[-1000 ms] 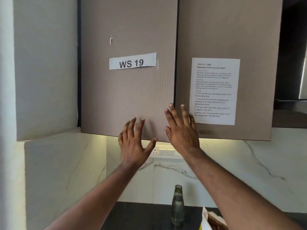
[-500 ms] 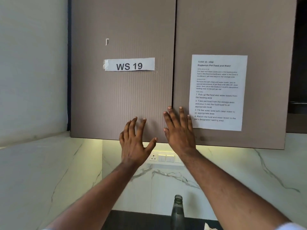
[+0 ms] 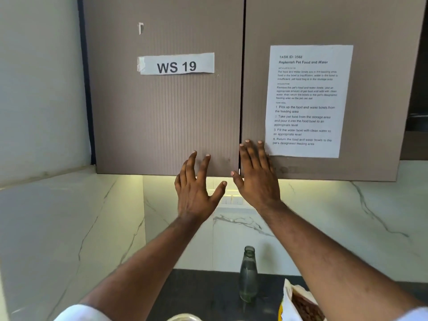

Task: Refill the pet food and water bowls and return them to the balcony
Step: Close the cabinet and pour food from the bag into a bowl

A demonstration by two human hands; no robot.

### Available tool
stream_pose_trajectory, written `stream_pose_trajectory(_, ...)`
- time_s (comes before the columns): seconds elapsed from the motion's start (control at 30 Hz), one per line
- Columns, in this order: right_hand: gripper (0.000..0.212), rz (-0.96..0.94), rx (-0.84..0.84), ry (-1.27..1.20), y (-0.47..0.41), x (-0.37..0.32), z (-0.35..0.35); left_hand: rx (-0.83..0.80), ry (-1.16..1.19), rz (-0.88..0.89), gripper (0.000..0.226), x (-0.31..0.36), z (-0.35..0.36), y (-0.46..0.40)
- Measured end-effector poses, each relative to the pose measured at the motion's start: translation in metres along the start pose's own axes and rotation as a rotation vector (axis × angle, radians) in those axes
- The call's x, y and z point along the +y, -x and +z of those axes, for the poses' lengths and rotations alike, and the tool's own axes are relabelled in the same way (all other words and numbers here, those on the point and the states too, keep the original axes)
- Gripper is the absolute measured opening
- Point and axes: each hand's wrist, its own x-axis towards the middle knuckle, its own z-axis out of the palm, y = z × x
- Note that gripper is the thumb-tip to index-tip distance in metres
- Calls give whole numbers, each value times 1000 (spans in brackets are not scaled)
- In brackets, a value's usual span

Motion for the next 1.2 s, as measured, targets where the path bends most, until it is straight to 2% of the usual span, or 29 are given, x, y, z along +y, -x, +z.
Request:
stream_pose_trajectory(0.2, 84, 126, -72, -56, 71, 8, -2, -110, 157, -47, 83, 8, 26, 64)
stream_pose_trajectory(0.3, 87, 205, -151, -94, 114, 14, 0, -295, 233, -90, 87, 12, 45, 104)
stream_pose_trajectory(0.6, 94, 528, -347, -96, 276, 56, 10, -988, 570, -381, 105, 37, 122, 232)
stream_pose_trajectory(0.77, 106, 719, -426, -7, 365, 91, 14, -1200, 668, -509, 121, 46, 170, 274)
stream_pose_trajectory(0.83, 117, 835, -439, -104, 397, 102, 19, -1278, 683, -558, 124, 48, 189, 282)
stream_pose_trajectory(0.93, 135, 1075, -509, -385, 433, 120, 32, -1402, 683, -545, 123, 49, 219, 288)
stream_pose_trajectory(1.0, 141, 1143, -578, -555, 444, 130, 44, -1461, 675, -532, 121, 48, 235, 290)
stream_pose_trajectory(1.1, 128, 1122, -571, -754, 453, 145, 68, -1543, 712, -556, 116, 45, 261, 293)
stream_pose_trajectory(1.2, 115, 1106, -537, -847, 452, 157, 84, -1646, 752, -469, 117, 41, 279, 294)
